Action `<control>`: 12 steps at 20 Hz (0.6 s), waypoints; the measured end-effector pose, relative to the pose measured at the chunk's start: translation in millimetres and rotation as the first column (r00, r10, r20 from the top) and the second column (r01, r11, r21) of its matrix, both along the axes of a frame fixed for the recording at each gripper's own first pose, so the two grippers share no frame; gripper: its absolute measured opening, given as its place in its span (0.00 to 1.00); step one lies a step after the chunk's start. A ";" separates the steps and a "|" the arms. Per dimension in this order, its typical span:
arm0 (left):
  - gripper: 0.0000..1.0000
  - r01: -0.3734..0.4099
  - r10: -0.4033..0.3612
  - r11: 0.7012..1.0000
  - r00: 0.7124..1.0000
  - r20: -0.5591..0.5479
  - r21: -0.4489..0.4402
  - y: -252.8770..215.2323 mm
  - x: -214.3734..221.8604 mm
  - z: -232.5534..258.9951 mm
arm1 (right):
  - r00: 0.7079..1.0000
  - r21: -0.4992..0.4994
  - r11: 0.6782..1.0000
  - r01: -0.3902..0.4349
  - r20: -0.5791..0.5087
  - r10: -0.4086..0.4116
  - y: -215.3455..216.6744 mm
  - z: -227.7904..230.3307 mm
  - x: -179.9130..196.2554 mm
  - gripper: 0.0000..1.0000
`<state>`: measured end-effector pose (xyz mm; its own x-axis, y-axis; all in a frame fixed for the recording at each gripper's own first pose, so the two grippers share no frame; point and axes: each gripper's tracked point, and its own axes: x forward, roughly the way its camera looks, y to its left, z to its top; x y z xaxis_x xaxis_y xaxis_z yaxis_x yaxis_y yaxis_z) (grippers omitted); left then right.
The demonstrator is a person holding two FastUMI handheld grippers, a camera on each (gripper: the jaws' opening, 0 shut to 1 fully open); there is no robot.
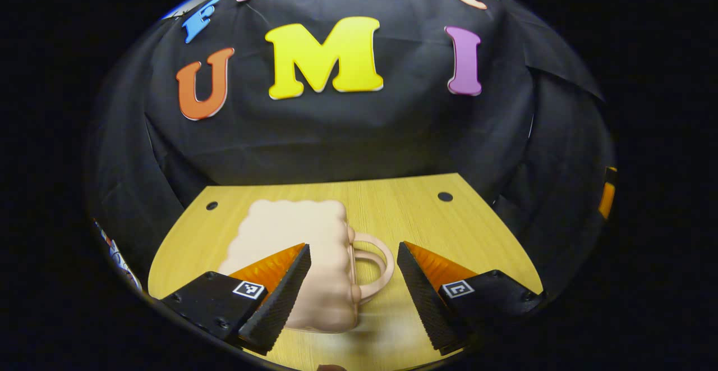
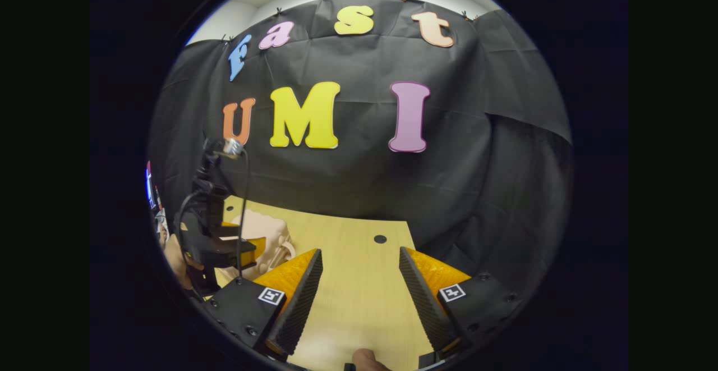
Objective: First open the suitcase, pack the skin care products into it, and then close the suitcase.
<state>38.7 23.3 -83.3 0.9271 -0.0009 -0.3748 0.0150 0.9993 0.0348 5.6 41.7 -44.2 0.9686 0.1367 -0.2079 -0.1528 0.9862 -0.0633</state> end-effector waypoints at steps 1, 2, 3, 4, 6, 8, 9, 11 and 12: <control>0.99 -0.007 0.007 1.000 0.999 0.038 0.003 4.7 -7.6 17.5 | 1.000 0.001 1.000 -0.005 0.010 0.005 5.6 6.5 -0.3 0.81; 0.98 -0.013 0.012 1.000 0.997 0.070 0.004 9.9 -16.3 38.1 | 1.000 0.006 1.000 -0.010 0.023 0.009 12.8 16.5 -1.7 0.81; 0.98 -0.020 0.020 1.000 0.995 0.100 0.003 15.4 -23.4 57.5 | 0.999 0.008 1.000 -0.007 0.040 0.007 19.3 27.1 -2.3 0.81; 0.98 -0.031 0.031 1.000 0.991 0.128 0.001 20.3 -29.6 72.6 | 0.998 0.009 1.000 -0.004 0.061 0.003 23.9 36.4 -3.3 0.81; 0.98 -0.023 0.028 0.999 0.983 0.184 -0.030 22.3 -44.4 104.0 | 0.994 -0.005 1.000 0.011 0.106 -0.011 30.9 57.8 -6.3 0.81; 0.98 -0.040 0.043 0.999 0.971 0.237 -0.016 35.0 -56.8 133.3 | 0.986 -0.002 1.000 0.018 0.166 -0.017 41.5 84.7 -9.9 0.80; 0.99 -0.053 0.048 0.999 0.961 0.272 0.012 40.4 -60.1 145.5 | 0.981 0.003 0.999 0.032 0.189 -0.032 44.5 94.1 -10.6 0.80; 0.98 -0.076 0.052 0.995 0.942 0.331 0.061 50.4 -64.8 167.0 | 0.974 0.015 0.998 0.053 0.222 -0.055 49.2 105.9 -13.3 0.77; 0.98 -0.074 0.040 0.994 0.932 0.360 0.081 50.8 -69.1 176.7 | 0.969 0.005 0.997 0.077 0.236 -0.076 47.7 108.5 -12.4 0.80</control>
<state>-30.5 74.1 93.4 0.9971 0.0746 -0.0151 -0.0723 0.9902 0.1191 -6.8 89.5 64.3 0.9978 0.0597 0.0270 -0.0570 0.9940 -0.0929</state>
